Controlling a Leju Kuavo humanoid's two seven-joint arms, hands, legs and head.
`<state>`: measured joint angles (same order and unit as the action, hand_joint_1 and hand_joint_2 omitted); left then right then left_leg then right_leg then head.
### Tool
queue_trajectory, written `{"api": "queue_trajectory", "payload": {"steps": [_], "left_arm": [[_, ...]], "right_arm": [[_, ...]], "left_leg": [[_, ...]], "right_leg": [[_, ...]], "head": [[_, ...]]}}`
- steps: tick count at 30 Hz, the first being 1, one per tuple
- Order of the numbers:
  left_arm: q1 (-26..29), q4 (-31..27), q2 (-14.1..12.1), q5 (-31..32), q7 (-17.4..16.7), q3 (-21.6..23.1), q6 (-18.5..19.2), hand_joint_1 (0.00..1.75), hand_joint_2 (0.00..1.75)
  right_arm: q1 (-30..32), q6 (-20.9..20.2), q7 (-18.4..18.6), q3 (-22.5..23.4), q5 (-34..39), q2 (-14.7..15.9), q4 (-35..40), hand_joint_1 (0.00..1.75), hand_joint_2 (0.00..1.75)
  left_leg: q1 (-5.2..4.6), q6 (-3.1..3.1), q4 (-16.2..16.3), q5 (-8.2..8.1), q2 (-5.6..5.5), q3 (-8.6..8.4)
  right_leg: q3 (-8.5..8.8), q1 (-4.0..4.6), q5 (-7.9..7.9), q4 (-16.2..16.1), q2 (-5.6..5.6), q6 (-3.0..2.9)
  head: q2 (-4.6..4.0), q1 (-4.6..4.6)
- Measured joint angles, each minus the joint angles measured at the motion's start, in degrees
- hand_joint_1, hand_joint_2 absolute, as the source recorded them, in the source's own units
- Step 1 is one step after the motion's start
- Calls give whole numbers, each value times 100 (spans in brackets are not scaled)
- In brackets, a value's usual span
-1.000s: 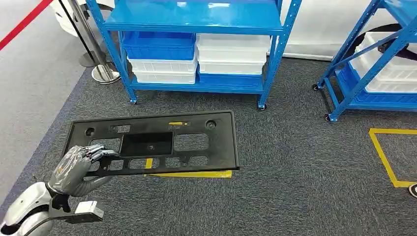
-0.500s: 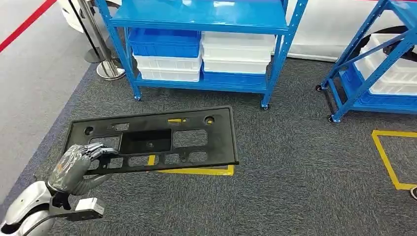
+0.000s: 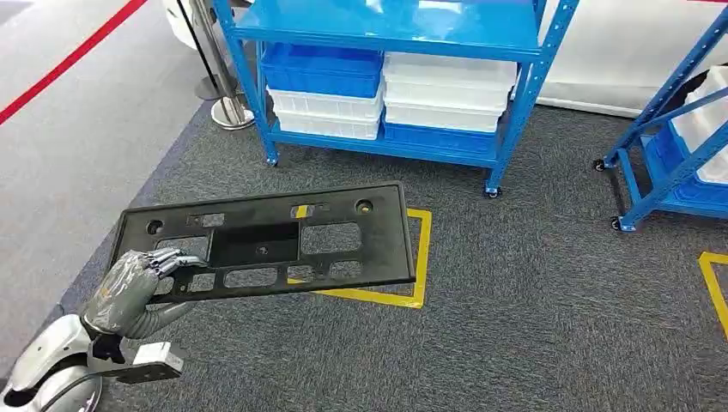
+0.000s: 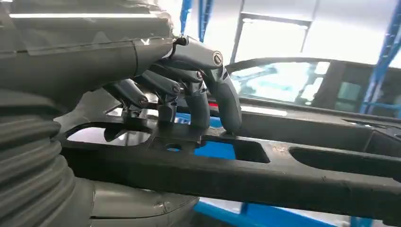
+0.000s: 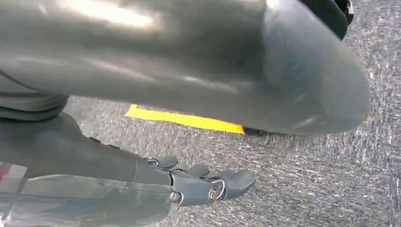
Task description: Take the parts from the cabinet and place them on the table.
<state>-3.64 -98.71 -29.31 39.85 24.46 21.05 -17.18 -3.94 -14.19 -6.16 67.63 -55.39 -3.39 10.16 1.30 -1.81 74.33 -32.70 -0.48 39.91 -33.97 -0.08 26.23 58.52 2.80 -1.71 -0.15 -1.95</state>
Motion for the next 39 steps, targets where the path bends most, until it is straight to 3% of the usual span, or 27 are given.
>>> {"api": "queue_trajectory", "payload": {"steps": [2,3,4,8,9,10,11,13,14,15,16,17,18,19,20,23,24,26,27,29,30,31,33,34,35,36,39], "left_arm": [[-8,7,0,4,0,0,-2,175,175],[-17,7,0,4,0,0,-4,175,175],[-48,7,0,2,0,-2,-4,175,175],[-56,22,-4,-13,-17,-7,-4,175,175],[-48,22,0,-11,-17,-7,-4,175,175],[-76,26,0,-15,-20,-9,-7,175,175],[-94,29,11,-24,-26,-9,-9,175,175],[-76,37,35,-22,-33,-7,-11,175,175],[-63,41,41,-20,-47,-7,-13,175,175],[-48,50,50,-20,-61,-7,-20,175,175],[-40,55,57,-20,-66,-7,-24,175,175],[-40,55,63,-20,-66,-7,-24,175,175],[-42,55,68,-17,-68,-7,-26,175,175],[-43,55,72,-18,-81,-7,-33,175,175],[-59,55,74,-9,-105,-9,-42,175,175],[-28,53,85,42,-144,-13,-46,175,175],[-18,50,83,54,-149,-20,-46,175,175],[9,42,76,94,-164,-61,-50,175,175],[0,24,81,105,-179,-77,-59,175,175],[23,-2,85,116,-219,-85,-77,175,175],[44,-22,85,138,-236,-85,-77,175,175],[65,-37,85,162,-251,-94,-77,175,175],[69,-107,85,225,-286,-135,-53,175,175],[66,-133,85,236,-293,-162,-44,175,175],[49,-153,85,236,-304,-195,-39,175,175],[45,-188,85,238,-319,-225,-39,175,175],[64,-227,85,273,-319,-269,-44,175,175]], "right_arm": [[-3,0,2,0,-2,0,0,0,0],[-4,0,2,0,-2,0,0,0,0],[0,-4,20,0,-4,-13,-4,0,0],[-36,-17,26,-2,-17,-9,-2,0,0],[-39,-17,26,-2,-17,7,-2,0,0],[-34,-20,26,-2,-20,15,-2,0,0],[-29,-31,26,-2,-22,13,-4,0,0],[-3,-33,26,-2,-37,15,-9,0,0],[1,-33,26,-2,-44,15,-9,0,0],[7,-33,26,-2,-53,17,-9,0,0],[13,-33,26,-2,-57,26,-9,0,0],[12,-33,24,-2,-59,28,-9,0,0],[8,-33,24,-2,-61,30,-9,0,0],[14,-33,20,-2,-61,35,-9,0,0],[12,-33,17,-2,-61,35,-9,0,0],[12,-31,17,-2,-55,35,-9,0,0],[12,-33,17,-2,-46,35,-9,0,0],[13,-33,15,-2,-22,24,-11,0,0],[24,-33,17,-2,-13,24,-11,0,0],[49,-33,15,-2,7,24,-11,0,0],[55,-33,15,0,22,24,-11,0,0],[58,-33,11,0,37,24,-11,0,0],[55,-33,0,4,46,-7,-13,0,0],[55,-33,-5,4,52,-13,-13,0,0],[56,-31,-2,7,52,-13,-13,0,0],[55,-33,-5,11,57,-33,-18,0,0],[33,-33,-28,26,87,-42,-17,0,0]], "left_leg": [[-32,85,-863,402,80,-515],[-70,144,-1267,532,208,-761],[-158,227,-1607,439,531,-910],[-162,307,-1678,562,252,-854],[-94,317,-1733,636,206,-909],[-86,351,-1749,662,145,-882],[-85,385,-1748,692,99,-847],[-85,387,-1741,716,-28,-787],[-85,374,-1731,728,-103,-765],[-76,365,-1719,734,-181,-753],[-67,357,-1709,736,-250,-751],[-60,342,-1692,734,-329,-752],[-53,314,-1661,721,-398,-750],[-41,284,-1635,712,-435,-716],[-68,239,-1579,697,-496,-671],[-16,107,-1647,761,-690,-638],[-23,76,-1645,765,-743,-616],[-44,50,-1268,518,-150,-457],[-36,31,-815,274,-41,-239],[-13,2,38,-60,3,170],[-11,-8,172,-44,9,234],[-11,-6,23,95,16,160],[-12,19,-893,579,91,-321],[-21,45,-1379,766,282,-590],[-110,88,-1552,636,551,-667],[-106,142,-1574,683,448,-666],[-118,217,-1591,709,246,-631]], "right_leg": [[-3,46,2,12,124,-3],[5,59,2,12,169,-3],[9,99,4,25,244,13],[39,80,-22,3,483,112],[18,56,29,71,320,169],[-56,38,190,224,32,204],[-227,12,456,595,-145,223],[-631,-24,899,1509,-243,261],[-720,-31,934,1721,-248,274],[-680,-41,835,1671,-248,286],[-532,-54,642,1400,-257,291],[-270,-73,380,932,-298,291],[10,-97,134,391,-452,288],[148,-127,152,86,-780,273],[167,-119,174,10,-792,270],[173,-58,168,30,-583,180],[190,-96,145,-16,-525,140],[224,-107,119,-84,-370,60],[223,-90,129,-82,-282,33],[220,-67,143,-78,-128,15],[223,-62,150,-74,-57,17],[228,-60,163,-68,17,21],[252,-60,200,-46,154,51],[275,-52,224,-34,206,71],[286,-11,244,-34,260,103],[283,-6,251,-24,311,134],[347,6,250,-71,484,227]], "head": [[0,0],[0,0],[0,2],[0,2],[0,0],[0,2],[0,2],[0,2],[0,2],[0,2],[0,2],[0,2],[0,2],[0,2],[0,0],[0,2],[0,0],[0,0],[0,0],[0,0],[0,0],[0,0],[0,0],[0,0],[0,0],[0,2],[0,2]]}}
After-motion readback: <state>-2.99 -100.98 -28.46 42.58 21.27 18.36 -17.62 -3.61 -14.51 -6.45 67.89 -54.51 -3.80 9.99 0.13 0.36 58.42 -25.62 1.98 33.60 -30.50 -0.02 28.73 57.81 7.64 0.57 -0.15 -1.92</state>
